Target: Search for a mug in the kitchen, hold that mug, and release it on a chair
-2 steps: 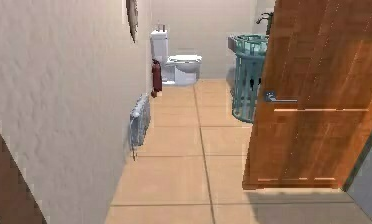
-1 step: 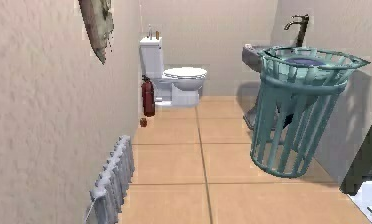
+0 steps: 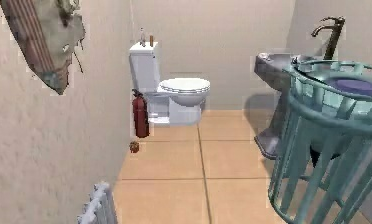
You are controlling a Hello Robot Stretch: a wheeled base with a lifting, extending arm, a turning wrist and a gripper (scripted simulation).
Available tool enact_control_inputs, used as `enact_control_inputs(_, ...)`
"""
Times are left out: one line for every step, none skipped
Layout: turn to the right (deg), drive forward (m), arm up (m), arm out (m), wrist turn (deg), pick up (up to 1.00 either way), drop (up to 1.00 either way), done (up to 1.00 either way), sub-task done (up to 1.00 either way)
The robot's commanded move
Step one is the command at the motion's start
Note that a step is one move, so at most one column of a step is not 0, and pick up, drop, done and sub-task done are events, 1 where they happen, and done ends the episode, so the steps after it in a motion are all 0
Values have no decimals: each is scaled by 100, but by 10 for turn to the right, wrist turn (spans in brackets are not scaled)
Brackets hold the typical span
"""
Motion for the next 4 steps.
enact_control_inputs(390,0,0,0,0,0,0,0,0)
enact_control_inputs(0,45,0,0,0,0,0,0,0)
enact_control_inputs(450,0,0,0,0,0,0,0,0)
enact_control_inputs(30,0,0,0,0,0,0,0,0)
